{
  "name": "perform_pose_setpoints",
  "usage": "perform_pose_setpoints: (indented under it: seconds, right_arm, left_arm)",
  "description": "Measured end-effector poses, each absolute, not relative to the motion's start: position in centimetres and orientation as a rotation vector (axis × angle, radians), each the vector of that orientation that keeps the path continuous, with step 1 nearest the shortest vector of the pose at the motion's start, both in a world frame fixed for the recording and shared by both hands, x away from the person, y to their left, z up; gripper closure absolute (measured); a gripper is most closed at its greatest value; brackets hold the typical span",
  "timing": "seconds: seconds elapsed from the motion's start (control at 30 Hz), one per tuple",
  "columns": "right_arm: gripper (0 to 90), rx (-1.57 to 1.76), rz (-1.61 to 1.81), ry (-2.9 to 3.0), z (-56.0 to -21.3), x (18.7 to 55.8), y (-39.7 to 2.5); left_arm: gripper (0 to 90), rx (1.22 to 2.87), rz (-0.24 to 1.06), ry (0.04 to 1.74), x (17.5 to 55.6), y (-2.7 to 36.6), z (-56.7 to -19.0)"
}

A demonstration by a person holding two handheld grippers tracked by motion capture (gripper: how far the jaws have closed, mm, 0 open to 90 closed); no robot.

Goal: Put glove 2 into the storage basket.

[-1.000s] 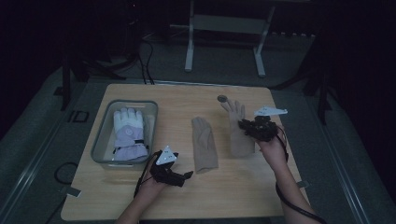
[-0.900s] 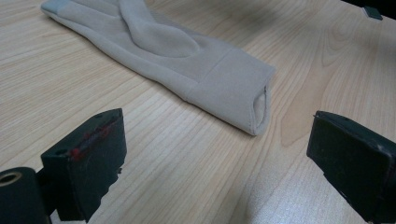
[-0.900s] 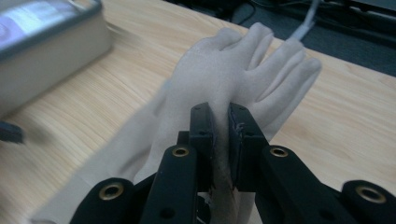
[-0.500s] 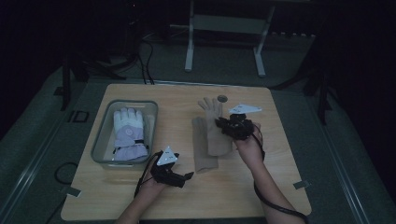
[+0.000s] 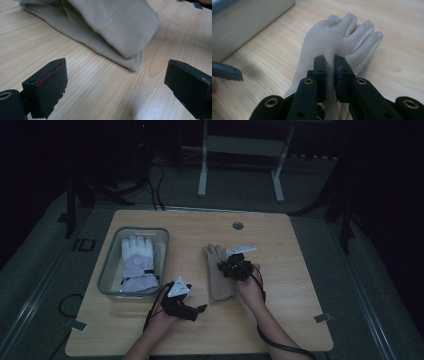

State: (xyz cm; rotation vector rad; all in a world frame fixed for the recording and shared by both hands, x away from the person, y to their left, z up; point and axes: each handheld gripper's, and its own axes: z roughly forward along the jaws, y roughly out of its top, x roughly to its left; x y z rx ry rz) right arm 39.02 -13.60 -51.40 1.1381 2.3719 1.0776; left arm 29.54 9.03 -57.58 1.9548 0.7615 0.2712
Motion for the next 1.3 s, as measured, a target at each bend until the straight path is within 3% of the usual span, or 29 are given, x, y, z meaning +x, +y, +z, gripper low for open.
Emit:
perform_pose_setpoints:
  seconds: [0.27, 0.37, 0.5, 0.8, 0.97, 1.3]
  right_arm:
    - [78.1, 1.161, 1.034, 2.395, -53.5, 39.5, -13.3]
    - [63.3, 1.160, 1.017, 2.420, -54.3, 39.8, -13.2]
    - [51.8, 1.093, 1.029, 2.414, -54.2, 39.5, -13.2]
    - [62.8, 1.043, 1.078, 2.428, -53.4, 38.5, -13.3]
    - [61.9, 1.083, 1.025, 2.459, -55.3, 39.0, -13.5]
    - [61.7, 1.146, 0.989, 2.414, -55.2, 39.2, -16.3]
  left_arm:
    - [5.0, 1.963, 0.272, 0.756, 29.5, 9.0, -57.6]
    - [5.0, 1.964, 0.272, 0.756, 29.5, 9.0, -57.6]
    - [5.0, 1.965, 0.271, 0.755, 29.5, 9.0, -57.6]
    - [5.0, 1.970, 0.272, 0.753, 29.5, 8.9, -57.6]
    - [5.0, 1.969, 0.271, 0.753, 29.5, 8.8, -57.6]
    - [5.0, 1.967, 0.272, 0.754, 29.5, 8.7, -57.5]
